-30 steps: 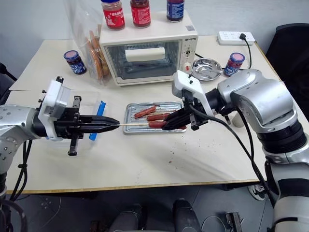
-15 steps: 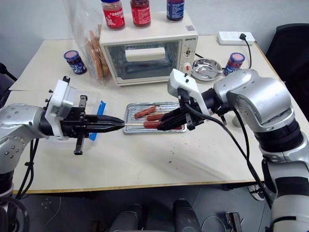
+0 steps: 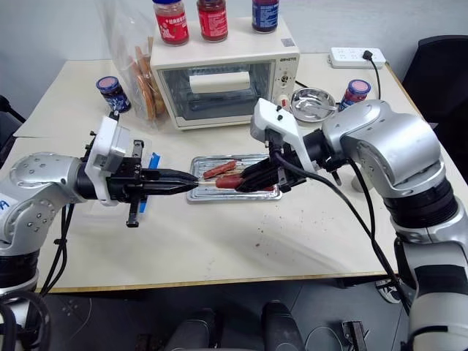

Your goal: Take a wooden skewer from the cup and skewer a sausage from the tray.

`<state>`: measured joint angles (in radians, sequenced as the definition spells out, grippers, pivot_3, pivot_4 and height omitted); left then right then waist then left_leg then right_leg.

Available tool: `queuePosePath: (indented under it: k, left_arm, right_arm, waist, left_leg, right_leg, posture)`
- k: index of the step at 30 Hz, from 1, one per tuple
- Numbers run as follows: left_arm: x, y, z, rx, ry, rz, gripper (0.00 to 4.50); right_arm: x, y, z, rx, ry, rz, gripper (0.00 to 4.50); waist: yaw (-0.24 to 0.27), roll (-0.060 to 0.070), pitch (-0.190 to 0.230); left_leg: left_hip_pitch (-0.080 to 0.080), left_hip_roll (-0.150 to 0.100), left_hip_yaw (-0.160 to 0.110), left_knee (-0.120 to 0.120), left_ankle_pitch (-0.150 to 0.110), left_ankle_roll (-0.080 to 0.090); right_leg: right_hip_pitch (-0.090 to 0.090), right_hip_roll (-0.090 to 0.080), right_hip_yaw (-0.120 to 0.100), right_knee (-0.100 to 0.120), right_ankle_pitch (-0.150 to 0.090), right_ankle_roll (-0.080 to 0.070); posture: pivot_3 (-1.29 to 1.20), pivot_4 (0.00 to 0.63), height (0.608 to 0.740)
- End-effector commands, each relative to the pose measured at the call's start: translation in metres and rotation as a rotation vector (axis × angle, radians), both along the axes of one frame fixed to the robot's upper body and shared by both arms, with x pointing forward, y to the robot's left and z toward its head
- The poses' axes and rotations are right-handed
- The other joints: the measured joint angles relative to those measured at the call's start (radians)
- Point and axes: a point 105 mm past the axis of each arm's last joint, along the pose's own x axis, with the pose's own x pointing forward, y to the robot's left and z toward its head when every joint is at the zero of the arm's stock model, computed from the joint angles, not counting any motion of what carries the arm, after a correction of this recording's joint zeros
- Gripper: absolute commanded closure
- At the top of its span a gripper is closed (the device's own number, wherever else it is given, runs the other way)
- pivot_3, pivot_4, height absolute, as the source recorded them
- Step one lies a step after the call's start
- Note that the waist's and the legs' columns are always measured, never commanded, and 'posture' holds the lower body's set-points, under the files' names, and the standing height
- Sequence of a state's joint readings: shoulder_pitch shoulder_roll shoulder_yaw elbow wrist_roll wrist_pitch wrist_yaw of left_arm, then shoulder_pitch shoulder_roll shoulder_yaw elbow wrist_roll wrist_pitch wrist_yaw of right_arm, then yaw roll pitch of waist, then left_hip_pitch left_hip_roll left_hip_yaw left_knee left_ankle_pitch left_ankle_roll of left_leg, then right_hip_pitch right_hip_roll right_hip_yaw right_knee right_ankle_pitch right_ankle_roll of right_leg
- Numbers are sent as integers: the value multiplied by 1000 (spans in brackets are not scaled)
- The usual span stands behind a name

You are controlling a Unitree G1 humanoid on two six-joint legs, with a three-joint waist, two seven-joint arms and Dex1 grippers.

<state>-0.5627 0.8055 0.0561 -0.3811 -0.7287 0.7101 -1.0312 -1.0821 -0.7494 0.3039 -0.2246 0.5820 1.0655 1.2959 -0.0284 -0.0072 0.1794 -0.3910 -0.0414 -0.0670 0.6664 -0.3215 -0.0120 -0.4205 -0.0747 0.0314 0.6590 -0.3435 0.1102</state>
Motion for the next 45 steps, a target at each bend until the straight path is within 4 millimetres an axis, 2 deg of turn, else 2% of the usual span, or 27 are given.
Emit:
queuePosePath:
  k: [1, 3, 7, 11, 12, 15, 20, 24, 35, 40, 43, 45]
  left_arm:
    - [-3, 8, 4, 15, -36, 21, 4500]
    - [-2, 17, 2, 19, -31, 59, 4500]
    - [-3, 35, -1, 8, -27, 168, 4500]
    - [-4, 57, -2, -53, -38, 347, 4500]
    - [-4, 64, -3, -79, -45, 413, 4500]
    - [-3, 89, -5, -169, -84, 656, 4500]
    - [-6, 145, -7, -331, -138, 1056, 4500]
    - [-7, 178, -16, -386, -176, 1316, 4500]
    - [11, 170, -56, -350, -53, 1368, 4500]
    - [11, 175, -56, -368, -38, 1376, 3457]
    - [4, 180, -43, -358, -83, 1367, 2745]
    - [-9, 181, -32, -371, -90, 1324, 2281]
  right_arm:
    - [-1, -1, 11, 4, -92, 14, 2641]
    - [6, -5, 12, 3, -130, -23, 2115]
    - [15, -14, 21, 35, -164, -75, 2115]
    - [18, -16, 29, 93, -171, -126, 2115]
    - [19, -17, 31, 119, -154, -143, 2115]
    - [19, -14, 35, 178, -133, -172, 1635]
    - [19, -9, 36, 232, -139, -203, 395]
    - [17, -4, 36, 267, -116, -203, 395]
    - [13, 9, 35, 282, -107, -170, 395]
    - [14, 9, 36, 286, -113, -172, 379]
    - [16, 7, 36, 285, -117, -183, 379]
    - [18, 3, 34, 280, -117, -193, 379]
  waist:
    - [0, 0, 0]
    - [0, 0, 0]
    - [-1, 0, 0]
    - [1, 0, 0]
    - [-1, 0, 0]
    - [1, 0, 0]
    - [2, -1, 0]
    - [4, -2, -1]
    - [2, -3, -2]
    - [0, -3, -2]
    - [2, -4, -2]
    - [0, -4, -2]
  left_leg:
    - [-1, 0, 0, 0, 0, 0]
    - [-1, 0, 0, 0, 0, 0]
    - [-1, 0, 1, 0, 0, 0]
    - [-3, 1, 2, 0, 0, 0]
    - [-4, 0, 2, 0, 0, 0]
    - [-4, 0, 3, 0, 0, 0]
    - [-4, 1, 3, 1, 0, 0]
    - [-4, 0, 3, 2, 0, 0]
    - [-4, 0, 3, 2, 0, 0]
    - [-4, 0, 3, 1, 0, 0]
    - [-4, 0, 3, 1, 0, 0]
    - [-4, 0, 3, 1, 0, 0]
  right_leg:
    - [-1, 0, 0, 1, 0, 0]
    - [-2, 0, 0, 1, 0, 0]
    - [-3, 0, 0, 0, 0, 0]
    - [-6, 0, 1, 1, 0, 0]
    - [-6, -1, 1, 1, 0, 0]
    - [-6, -1, 1, 1, 0, 0]
    - [-7, -1, 1, 2, 0, 0]
    - [-6, -1, 1, 2, 0, 0]
    - [-6, -1, 1, 3, 0, 0]
    - [-7, -1, 1, 2, 0, 0]
    - [-7, -1, 1, 2, 0, 0]
    - [-7, -1, 1, 2, 0, 0]
  posture:
    - [0, 150, 740]
    - [0, 150, 740]
    - [0, 150, 740]
    - [0, 150, 740]
    - [0, 150, 740]
    - [0, 150, 740]
    - [0, 150, 740]
    - [0, 150, 740]
    - [0, 150, 740]
    - [0, 150, 740]
    - [0, 150, 740]
    - [0, 150, 740]
